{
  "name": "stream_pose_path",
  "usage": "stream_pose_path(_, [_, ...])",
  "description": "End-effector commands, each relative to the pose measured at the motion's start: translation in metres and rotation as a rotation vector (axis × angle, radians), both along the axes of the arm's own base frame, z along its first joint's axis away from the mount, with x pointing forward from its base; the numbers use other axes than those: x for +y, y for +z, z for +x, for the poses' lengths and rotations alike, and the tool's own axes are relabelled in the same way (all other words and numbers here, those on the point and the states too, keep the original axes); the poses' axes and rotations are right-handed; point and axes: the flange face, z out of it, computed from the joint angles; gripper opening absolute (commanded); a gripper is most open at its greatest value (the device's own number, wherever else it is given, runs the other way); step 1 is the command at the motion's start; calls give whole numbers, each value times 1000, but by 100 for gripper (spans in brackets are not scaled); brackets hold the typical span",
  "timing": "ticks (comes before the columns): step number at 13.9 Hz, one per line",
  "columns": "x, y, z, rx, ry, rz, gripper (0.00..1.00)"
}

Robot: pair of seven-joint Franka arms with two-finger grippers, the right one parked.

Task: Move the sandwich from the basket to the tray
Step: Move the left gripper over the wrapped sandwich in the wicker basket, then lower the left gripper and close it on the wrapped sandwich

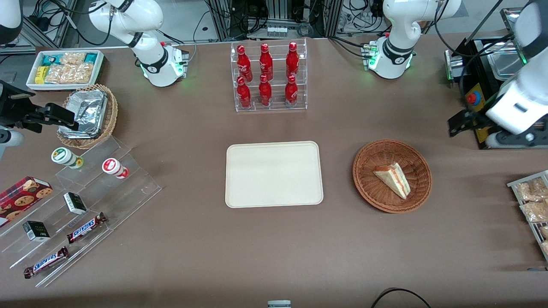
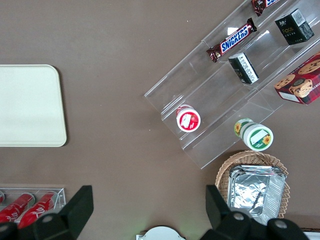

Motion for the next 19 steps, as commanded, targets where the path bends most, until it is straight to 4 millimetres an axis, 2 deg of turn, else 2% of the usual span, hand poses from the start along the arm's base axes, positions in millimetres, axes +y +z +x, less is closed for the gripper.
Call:
stream_pose_path(1, [-28, -53, -12, -73, 149, -2, 100])
stream_pose_path(5, [-61, -136, -27, -176, 426, -54, 100])
stream_pose_path(7, [-63, -169, -33, -176, 497, -65, 100])
stream_pose_path(12, [-61, -241, -27, -77, 497, -33, 100])
stream_pose_path(16, [-61, -279, -20, -75, 503, -49, 100])
stream_pose_path(19, [-59, -296, -17, -82, 507, -60, 100])
